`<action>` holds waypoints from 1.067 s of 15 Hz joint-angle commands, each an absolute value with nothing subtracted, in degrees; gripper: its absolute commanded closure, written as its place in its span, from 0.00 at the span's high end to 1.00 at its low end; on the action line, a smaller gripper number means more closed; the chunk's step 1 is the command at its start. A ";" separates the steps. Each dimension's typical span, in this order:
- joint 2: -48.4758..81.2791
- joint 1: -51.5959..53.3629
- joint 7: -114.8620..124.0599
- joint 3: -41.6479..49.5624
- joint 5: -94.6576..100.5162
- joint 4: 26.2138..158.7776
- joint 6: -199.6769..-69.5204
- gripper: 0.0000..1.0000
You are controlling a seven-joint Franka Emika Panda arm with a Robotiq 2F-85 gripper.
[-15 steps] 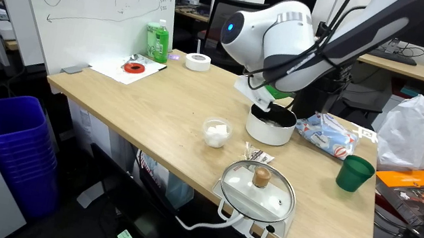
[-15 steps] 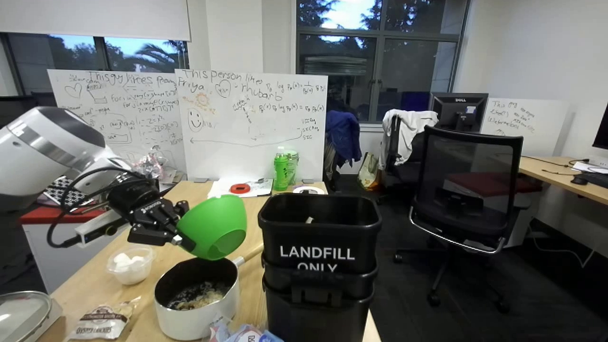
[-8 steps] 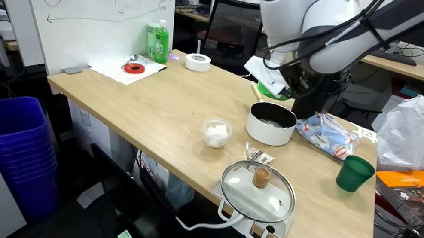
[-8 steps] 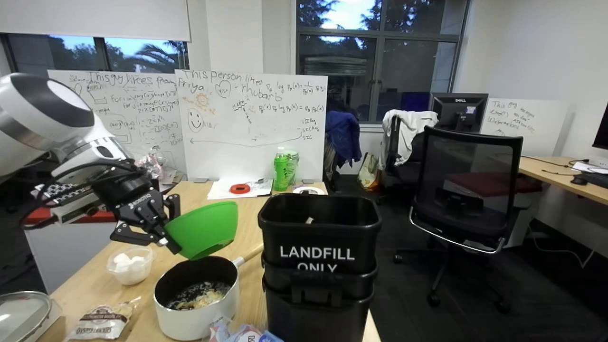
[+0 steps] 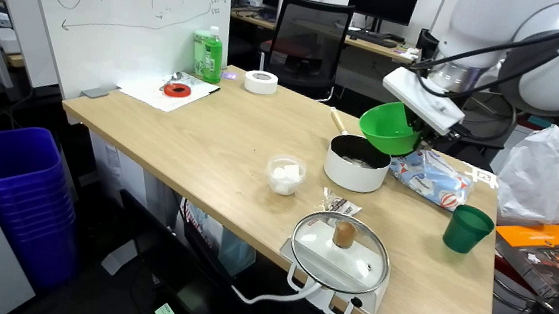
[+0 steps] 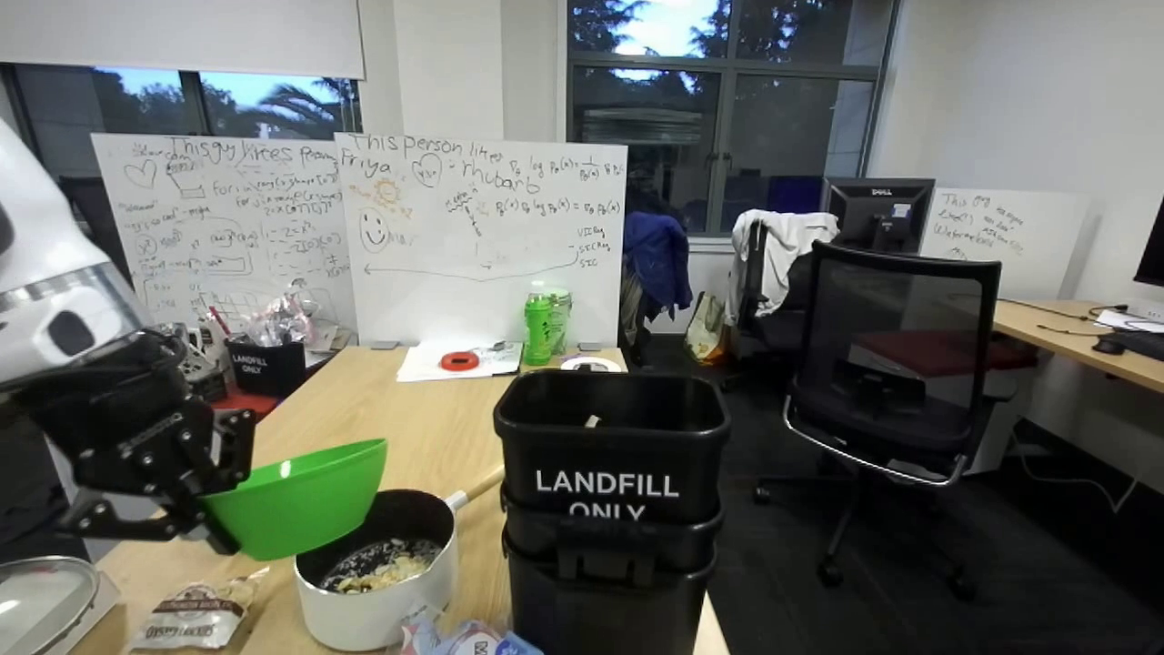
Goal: Pour the contents in the green bowl into the white pot
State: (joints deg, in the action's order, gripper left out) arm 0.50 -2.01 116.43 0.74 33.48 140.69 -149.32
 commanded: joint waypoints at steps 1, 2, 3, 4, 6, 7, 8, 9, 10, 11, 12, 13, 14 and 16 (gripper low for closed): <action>-6.32 -2.09 100.83 1.96 19.50 152.82 -158.57 0.01; -6.99 -1.30 96.28 2.00 14.62 155.68 -159.82 0.01; -7.28 2.51 91.57 4.84 9.65 158.35 -161.10 0.01; -7.92 5.97 87.03 6.67 4.37 160.80 -161.51 0.01; -7.60 16.01 78.07 12.89 -5.81 159.99 -157.67 0.01; -10.42 19.25 73.63 14.51 -10.61 160.95 -154.87 0.01; -12.25 21.88 69.42 16.92 -13.98 160.58 -152.20 0.01; -13.27 23.39 65.24 19.22 -17.03 159.98 -149.52 0.01; -13.18 22.55 61.24 20.24 -19.27 159.56 -148.10 0.01; -13.23 21.55 58.34 21.63 -20.49 159.37 -146.72 0.01; -13.05 13.45 54.79 15.64 -23.24 159.22 -144.73 0.01; -12.75 11.53 52.57 16.18 -24.35 159.21 -143.44 0.01; -12.28 8.72 50.44 15.73 -25.26 159.22 -142.19 0.01; -11.21 4.40 47.04 14.57 -26.48 159.37 -140.24 0.01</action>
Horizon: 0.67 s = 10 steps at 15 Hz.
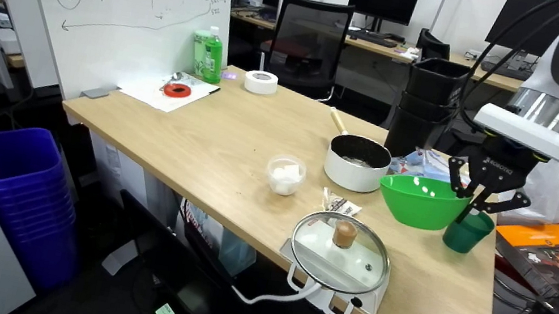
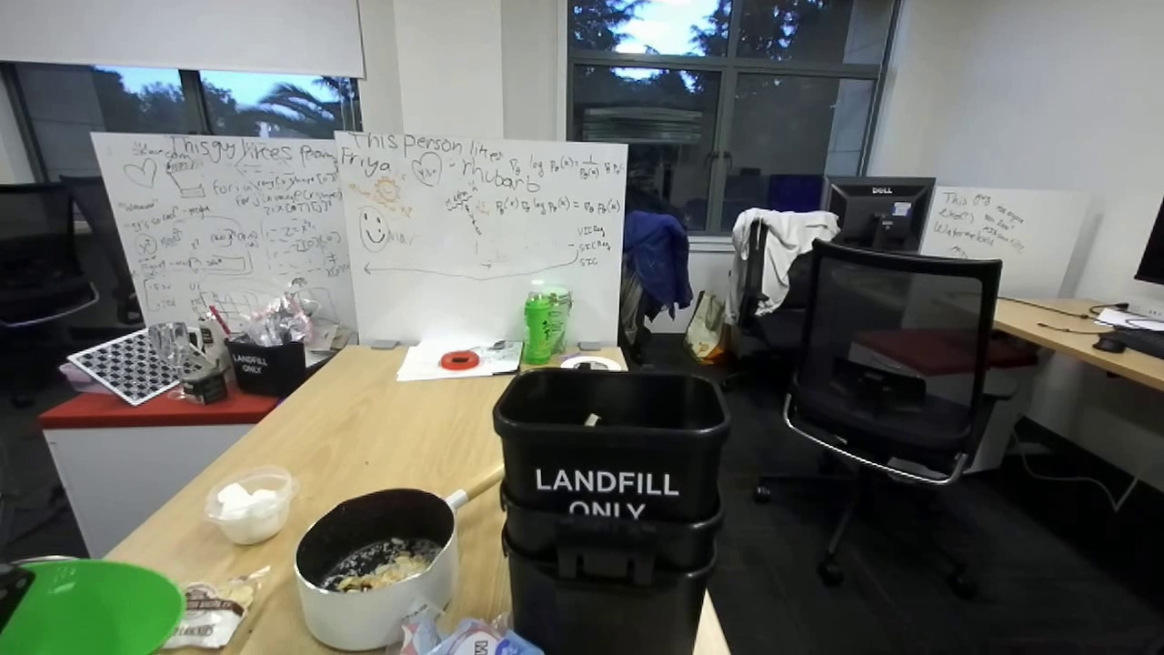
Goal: Pour the contents in the green bowl into the white pot
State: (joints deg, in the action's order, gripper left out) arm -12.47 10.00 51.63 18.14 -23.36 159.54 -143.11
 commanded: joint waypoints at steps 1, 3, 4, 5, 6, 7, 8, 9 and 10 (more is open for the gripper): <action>-10.63 2.96 45.41 14.01 -27.20 159.49 -139.73 0.01; -9.45 1.02 43.44 12.58 -28.07 159.65 -139.12 0.01; -8.81 0.37 42.94 11.83 -28.32 159.69 -139.12 0.01; -8.08 0.07 42.12 11.17 -28.90 159.60 -138.98 0.01; -7.34 -0.20 41.85 10.43 -29.06 159.54 -139.27 0.01; -6.59 -0.31 41.81 9.66 -29.30 159.49 -139.88 0.01; -6.01 -0.41 42.25 8.94 -29.24 159.57 -140.73 0.01; -5.41 -0.53 43.22 8.25 -29.02 159.62 -141.85 0.01; -4.79 -0.71 44.26 7.70 -28.58 159.55 -142.58 0.01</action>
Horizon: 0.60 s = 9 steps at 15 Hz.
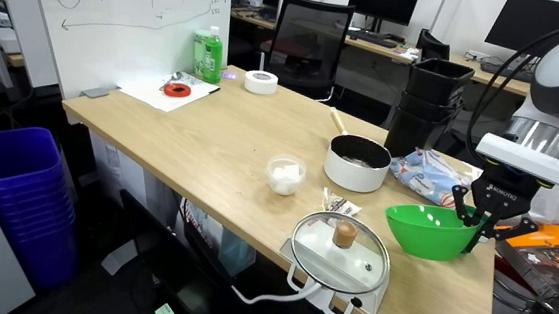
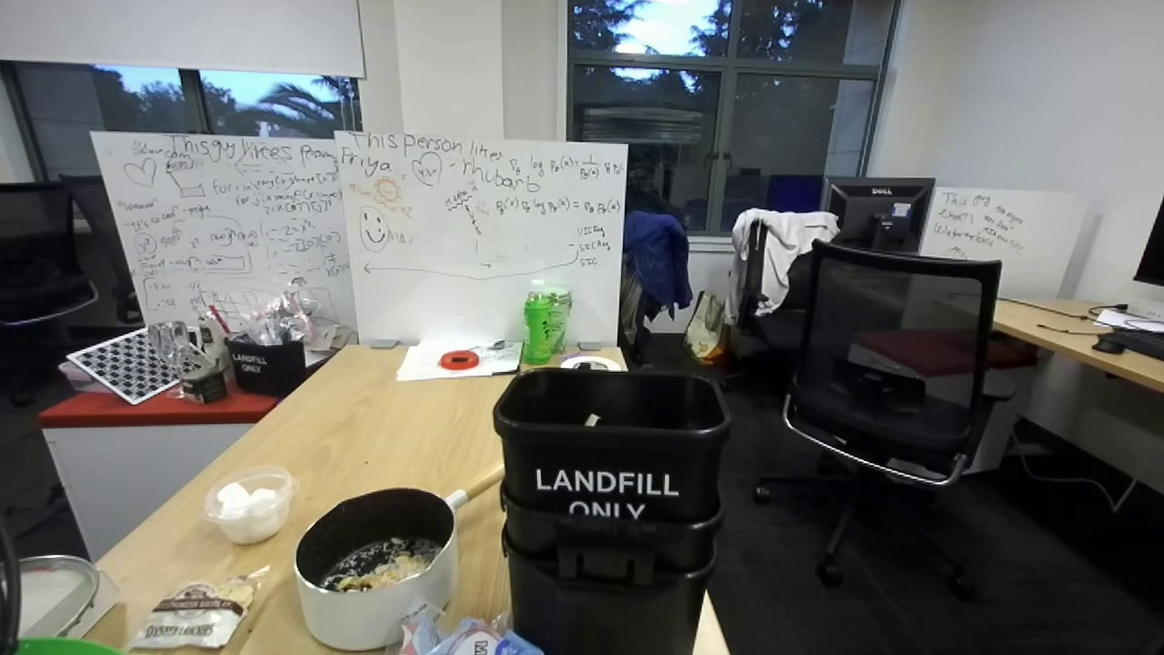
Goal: Pour the contents in the green bowl into the white pot
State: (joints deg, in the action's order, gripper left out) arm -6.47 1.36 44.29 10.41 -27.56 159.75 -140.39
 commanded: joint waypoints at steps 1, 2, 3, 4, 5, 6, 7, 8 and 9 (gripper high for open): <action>-4.22 -0.79 44.08 7.45 -28.92 159.13 -141.62 0.01; -3.56 -0.91 44.72 7.05 -28.44 158.92 -141.83 0.01; -2.91 -0.98 45.02 6.81 -28.26 158.58 -141.46 0.01; -2.37 -1.03 45.18 6.65 -28.28 158.35 -141.51 0.01; -1.74 -1.07 45.38 6.57 -28.56 158.12 -141.33 0.01; -1.29 -1.13 45.66 6.46 -28.57 158.01 -141.33 0.01; -0.84 -1.18 45.88 6.40 -28.73 157.95 -141.26 0.01; -0.37 -1.26 46.27 6.37 -28.73 157.96 -141.41 0.01; -0.16 -1.32 46.33 6.39 -28.95 158.04 -141.50 0.01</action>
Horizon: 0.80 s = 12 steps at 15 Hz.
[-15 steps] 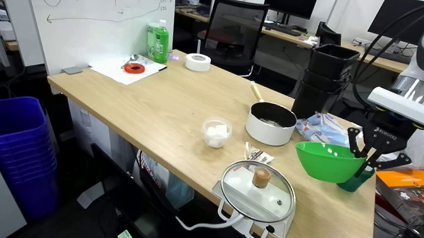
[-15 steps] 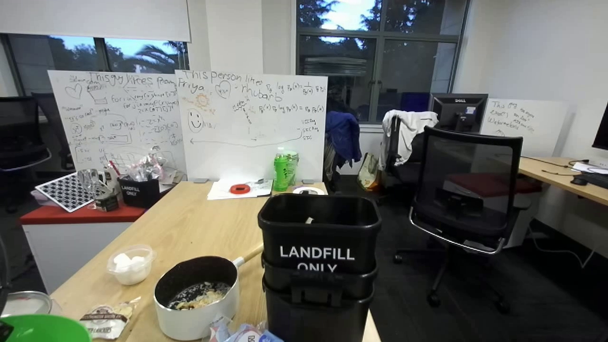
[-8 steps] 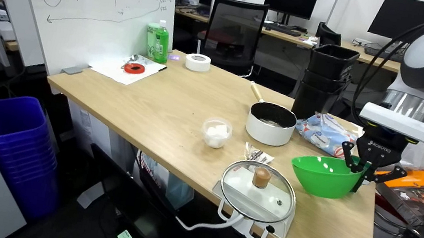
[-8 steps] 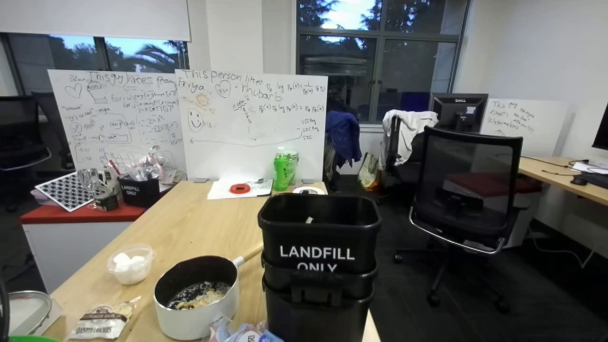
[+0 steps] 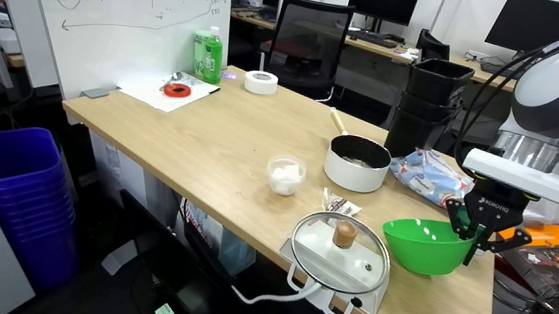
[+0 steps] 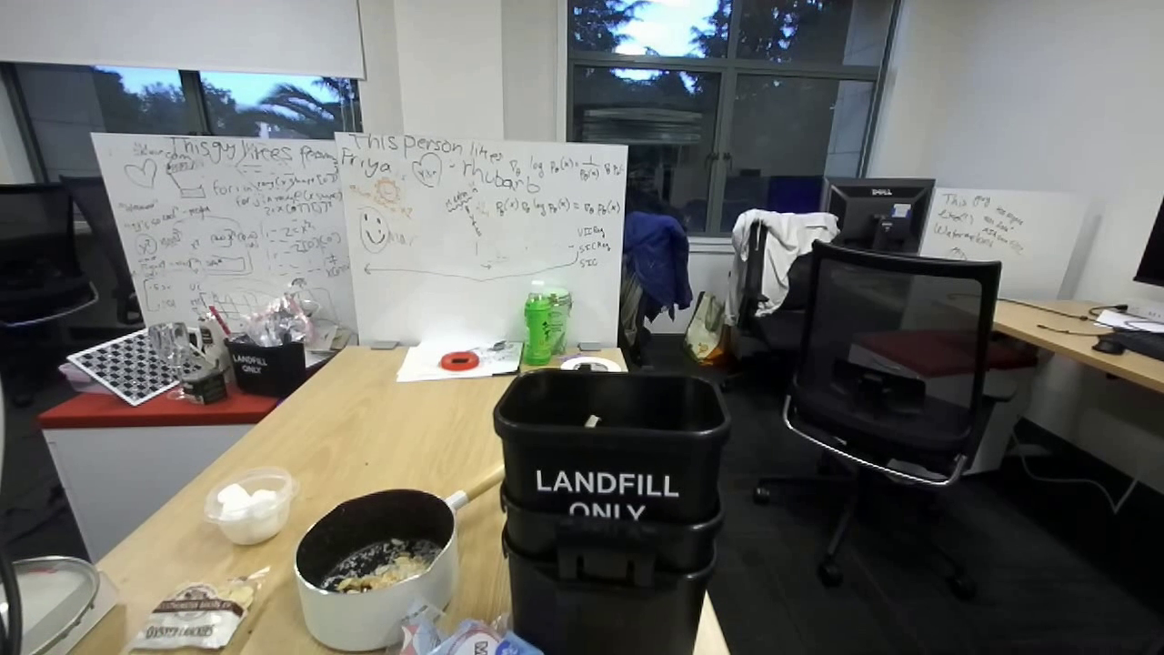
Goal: Pour the contents in the green bowl into the white pot
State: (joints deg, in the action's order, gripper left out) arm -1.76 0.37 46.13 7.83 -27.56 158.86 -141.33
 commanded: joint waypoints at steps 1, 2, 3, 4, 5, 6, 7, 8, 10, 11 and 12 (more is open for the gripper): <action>0.08 -1.36 46.62 6.39 -28.84 158.05 -141.59 0.01; 0.26 -1.40 46.70 6.39 -28.89 158.07 -141.56 0.30; 0.26 -1.42 46.61 6.37 -28.89 158.09 -141.48 0.31; -0.01 -1.42 46.28 6.34 -28.72 158.17 -141.25 0.37; -0.36 -1.37 45.72 6.29 -28.73 158.27 -141.04 0.44; -0.56 -1.32 45.59 6.16 -28.38 158.39 -141.13 0.51; -0.62 -1.29 45.77 6.03 -27.57 158.45 -141.15 0.58; -0.95 -1.24 46.20 5.85 -27.10 158.63 -141.47 0.65; -1.69 -1.33 46.21 5.65 -26.78 158.61 -140.72 0.79; -2.14 -1.39 45.53 5.60 -27.02 158.51 -139.81 0.87; -2.98 -1.44 44.34 5.60 -27.27 158.50 -138.38 0.93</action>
State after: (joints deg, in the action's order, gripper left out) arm -1.31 0.08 46.65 6.60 -27.31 158.71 -141.22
